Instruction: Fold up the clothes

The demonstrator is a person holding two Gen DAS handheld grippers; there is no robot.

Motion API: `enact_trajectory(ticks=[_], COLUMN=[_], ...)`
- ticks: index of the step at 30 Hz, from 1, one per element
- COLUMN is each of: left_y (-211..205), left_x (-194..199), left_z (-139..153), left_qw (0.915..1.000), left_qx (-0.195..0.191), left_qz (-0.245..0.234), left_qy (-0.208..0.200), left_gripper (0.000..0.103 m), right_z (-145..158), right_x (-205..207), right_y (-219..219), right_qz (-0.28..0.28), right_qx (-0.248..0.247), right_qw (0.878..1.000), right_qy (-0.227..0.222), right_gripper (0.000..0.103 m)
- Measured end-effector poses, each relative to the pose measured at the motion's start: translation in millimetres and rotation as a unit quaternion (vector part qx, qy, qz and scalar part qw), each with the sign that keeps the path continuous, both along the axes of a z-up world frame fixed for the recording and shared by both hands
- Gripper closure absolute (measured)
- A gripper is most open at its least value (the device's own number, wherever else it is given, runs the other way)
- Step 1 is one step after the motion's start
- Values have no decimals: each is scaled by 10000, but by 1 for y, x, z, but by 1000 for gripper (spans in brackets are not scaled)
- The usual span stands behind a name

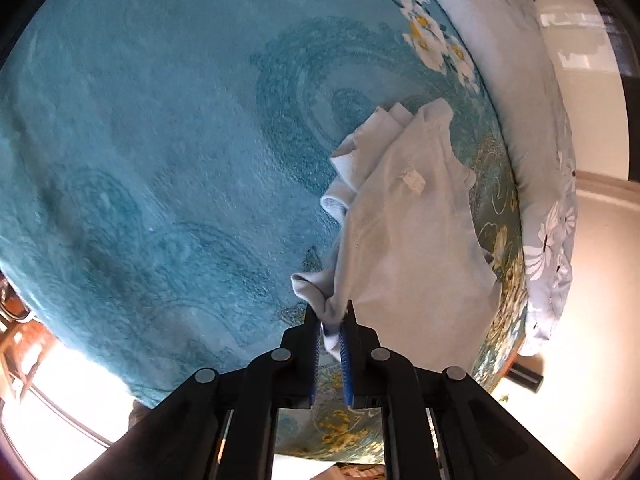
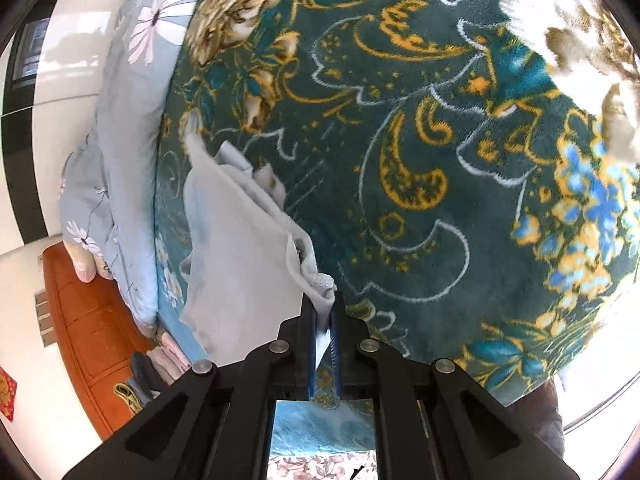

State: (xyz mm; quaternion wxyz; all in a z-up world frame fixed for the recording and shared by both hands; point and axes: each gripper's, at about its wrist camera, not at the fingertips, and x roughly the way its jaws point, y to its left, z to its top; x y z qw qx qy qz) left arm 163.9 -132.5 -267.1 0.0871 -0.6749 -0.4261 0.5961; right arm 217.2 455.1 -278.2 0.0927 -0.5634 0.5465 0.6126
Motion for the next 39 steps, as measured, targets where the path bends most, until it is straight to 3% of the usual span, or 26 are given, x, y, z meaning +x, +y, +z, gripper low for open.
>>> enact_trajectory(ticks=[2, 5, 7, 10, 16, 22, 26, 29, 34, 39], left_y=[-3, -6, 3, 12, 10, -39, -75, -93, -110, -96], left_x=[3, 14, 24, 29, 13, -28, -47, -55, -65, -75], left_z=[13, 45, 53, 60, 69, 62, 41, 27, 10, 7], left_qw=[9998, 9973, 9981, 9978, 9956, 9930, 9961, 9968, 9968, 9940], left_qx=[-83, -550, -345, -94, 335, 228, 261, 233, 221, 332], left_qz=[-139, -436, -388, -487, -679, -869, -645, -652, -740, -1027], left_qy=[86, 230, 339, 432, 550, 772, 552, 402, 228, 188], left_gripper=[91, 87, 86, 75, 75, 66, 66, 66, 65, 64], right_z=[10, 28, 41, 61, 97, 122, 108, 73, 47, 25], right_x=[-8, -25, -35, -43, -64, -98, -106, -105, -98, -91], right_y=[-4, -13, -21, -37, -81, -173, -248, -300, -322, -340], right_qz=[142, 509, 775, 1222, 1815, 2698, 3343, 3843, 4083, 4281], right_qx=[71, 237, 337, 565, 873, 1228, 1177, 1140, 1163, 1204], right_qw=[9997, 9974, 9945, 9877, 9734, 9417, 9218, 9084, 9017, 8942], right_qy=[178, 456, 616, 791, 1095, 1589, 1574, 1187, 821, 507], right_gripper=[97, 97, 97, 97, 97, 97, 97, 97, 97, 97])
